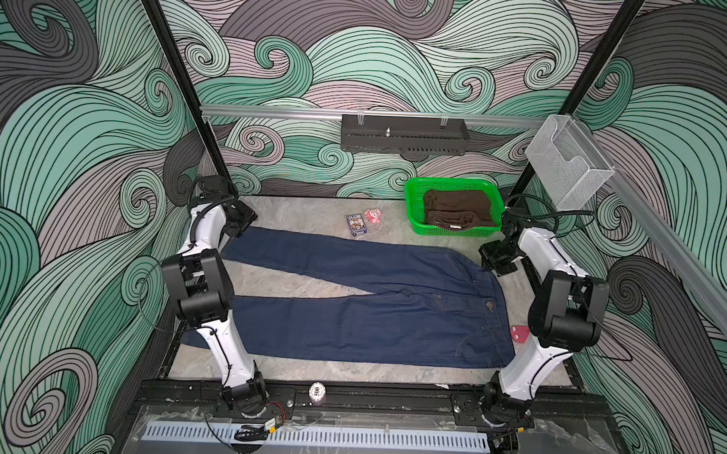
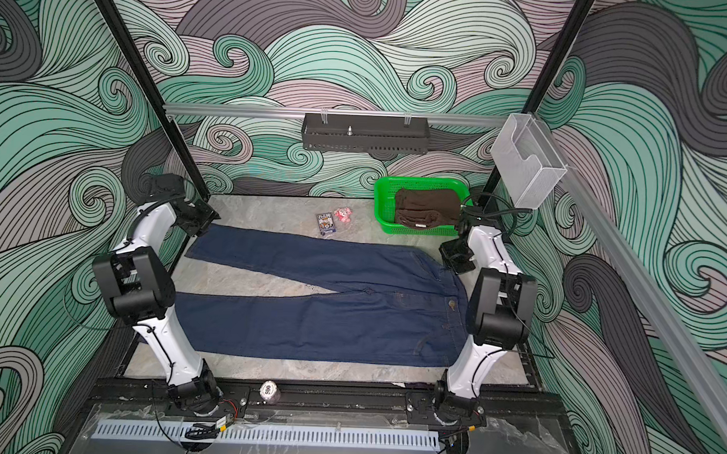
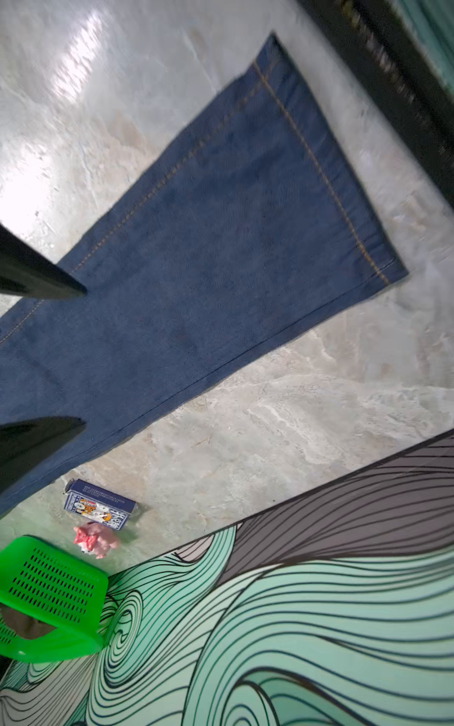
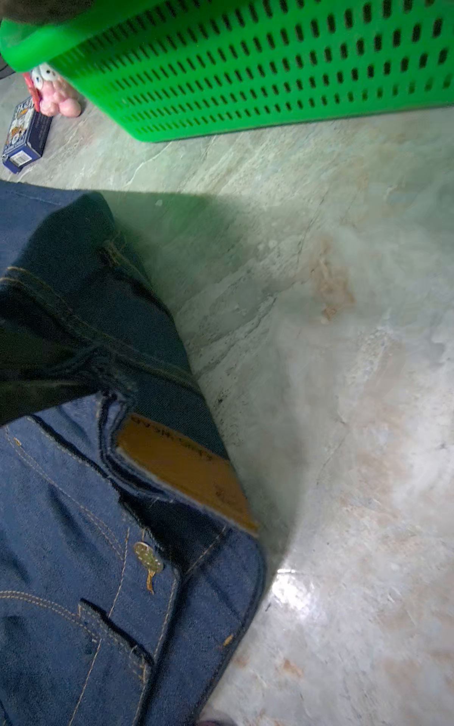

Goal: Fold and stack the trousers

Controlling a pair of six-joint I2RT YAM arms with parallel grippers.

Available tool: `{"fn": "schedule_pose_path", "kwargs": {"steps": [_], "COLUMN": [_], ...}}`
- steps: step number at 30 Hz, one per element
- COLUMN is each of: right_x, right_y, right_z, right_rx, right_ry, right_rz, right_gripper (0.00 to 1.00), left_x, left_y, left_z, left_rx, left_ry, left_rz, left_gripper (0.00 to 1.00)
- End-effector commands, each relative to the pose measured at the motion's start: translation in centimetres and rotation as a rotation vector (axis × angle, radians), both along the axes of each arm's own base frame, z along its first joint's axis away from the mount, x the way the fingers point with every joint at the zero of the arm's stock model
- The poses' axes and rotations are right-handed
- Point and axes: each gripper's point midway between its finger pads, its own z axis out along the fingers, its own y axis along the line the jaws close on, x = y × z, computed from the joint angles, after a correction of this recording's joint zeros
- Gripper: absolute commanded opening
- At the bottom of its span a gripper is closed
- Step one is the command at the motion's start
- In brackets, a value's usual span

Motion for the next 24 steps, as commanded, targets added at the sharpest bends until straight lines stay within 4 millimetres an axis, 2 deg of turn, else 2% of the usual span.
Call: {"fn": "schedule_pose_path", "kwargs": {"steps": [1,5,12,15,19,24], "right_x": [-1.0,-2.1,-3.6,-4.3,-5.3,-6.6], "right_y": [0.3,0.1,-0.3,-0.7,-1.4,-2.9], "right_z": [0.7,1.0,0.6,0.2,0.2,0.6], "right_rx": [-0.013,-0.033,-0.032,-0.029,-0.029,-0.045], "right_ry": [-0.033,-0.042,-0.034,-0.026,-0.027,-0.041], "right_rz": [0.057,0.070,0.071,0.061,0.039,-0.001], "right_gripper": [0.00,0.00,0.00,0.00,0.00,0.00], "left_x": [-0.1,-0.2,-0.5,-1.7,-4.5,-8.0], "left_y": [-2.1,-2.3,-2.1,-1.7,-1.2,-1.4], "left_z": [-2.4,-6.0,-10.7,-12.9,-15.1,-15.4], "left_rx": [-0.110,-0.143,-0.166,-0.153,-0.136,-0.111], "left_ry": [0.078,0.144,0.238,0.308,0.407,0.460], "left_rz": [-0.042,-0.037,-0.020,0.009,0.036,0.056], "left_gripper": [0.50,0.44,0.35,0.35,0.36,0.41]}}
